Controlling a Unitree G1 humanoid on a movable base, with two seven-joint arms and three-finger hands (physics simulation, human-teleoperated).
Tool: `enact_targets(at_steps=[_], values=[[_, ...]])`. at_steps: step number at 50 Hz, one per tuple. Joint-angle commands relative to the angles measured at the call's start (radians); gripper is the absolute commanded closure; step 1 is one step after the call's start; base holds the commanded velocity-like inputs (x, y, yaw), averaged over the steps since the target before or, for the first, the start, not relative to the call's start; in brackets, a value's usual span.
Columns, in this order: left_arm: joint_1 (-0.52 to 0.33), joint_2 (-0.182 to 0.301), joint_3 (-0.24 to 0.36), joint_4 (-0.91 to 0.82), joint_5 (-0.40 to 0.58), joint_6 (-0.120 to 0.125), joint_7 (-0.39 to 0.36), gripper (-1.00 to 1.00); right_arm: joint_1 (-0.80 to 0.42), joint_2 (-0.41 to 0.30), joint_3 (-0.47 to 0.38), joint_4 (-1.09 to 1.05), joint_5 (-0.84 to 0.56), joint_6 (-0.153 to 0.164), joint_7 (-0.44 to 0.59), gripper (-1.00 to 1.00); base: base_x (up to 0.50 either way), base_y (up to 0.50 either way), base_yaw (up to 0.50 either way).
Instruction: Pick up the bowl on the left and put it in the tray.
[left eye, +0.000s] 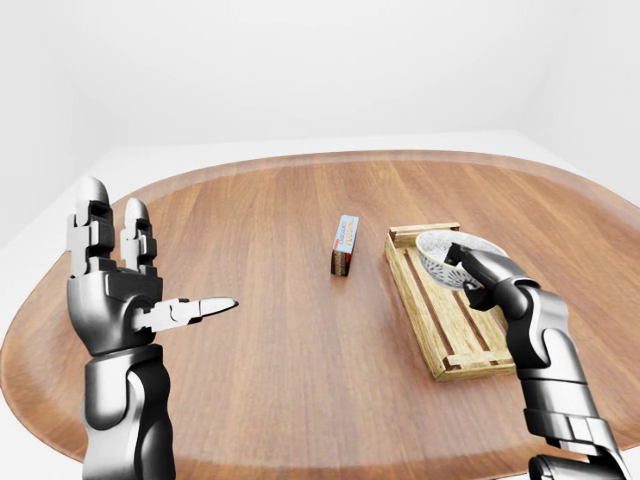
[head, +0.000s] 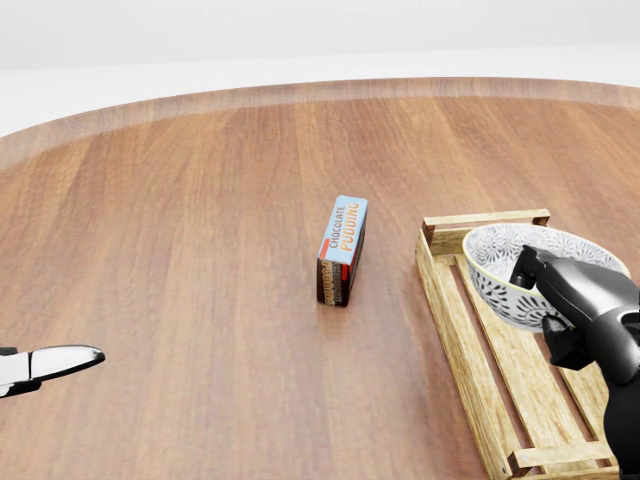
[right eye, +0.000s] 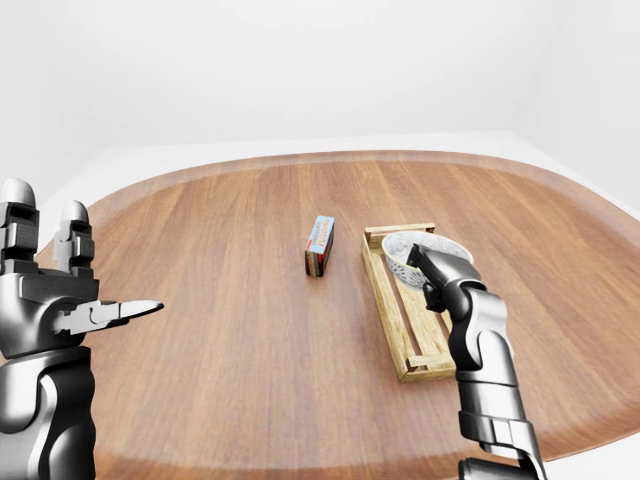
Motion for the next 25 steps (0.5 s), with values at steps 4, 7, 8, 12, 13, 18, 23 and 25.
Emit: enact_targets(at_steps=[4,7,8,12,13,18,23,25], values=[[-0.003,0.001,0.002,0.005,-0.002,0.0,0.0,-1.0,-0.013,-0.007,0.012,0.037,-0.152,0.0,-0.054,1.0,0.0,0.0,0.0],[0.0,0.0,0.0,0.008,-0.001,0.0,-0.001,-1.0,-0.014,0.002,0.009,0.047,-0.167,0.0,-0.068,1.0,0.0,0.0,0.0],[-0.001,0.0,-0.001,0.009,-0.001,0.0,-0.001,-1.0,-0.013,0.005,0.01,0.05,-0.17,0.0,-0.069,1.0,0.0,0.0,0.0],[0.0,0.001,-0.001,0.005,-0.001,0.0,-0.001,-1.0,-0.012,0.005,0.013,0.055,-0.203,0.0,-0.069,1.0,0.0,0.0,0.0],[-0.001,0.001,0.0,0.006,-0.002,0.0,-0.001,-1.0,-0.012,0.004,0.013,0.054,-0.214,0.0,-0.066,1.0,0.0,0.0,0.0],[-0.002,0.001,-0.001,0.009,-0.001,0.0,-0.001,-1.0,-0.013,0.014,0.012,0.065,-0.224,0.0,-0.076,1.0,0.0,0.0,0.0],[-0.002,0.001,-0.003,0.016,0.002,0.0,-0.002,-1.0,-0.017,0.02,0.013,0.084,-0.216,0.0,-0.101,1.0,0.0,0.0,0.0],[0.001,0.0,-0.004,0.011,0.002,0.0,-0.002,-1.0,-0.017,0.023,0.014,0.101,-0.204,0.0,-0.117,1.0,0.0,0.0,0.0]])
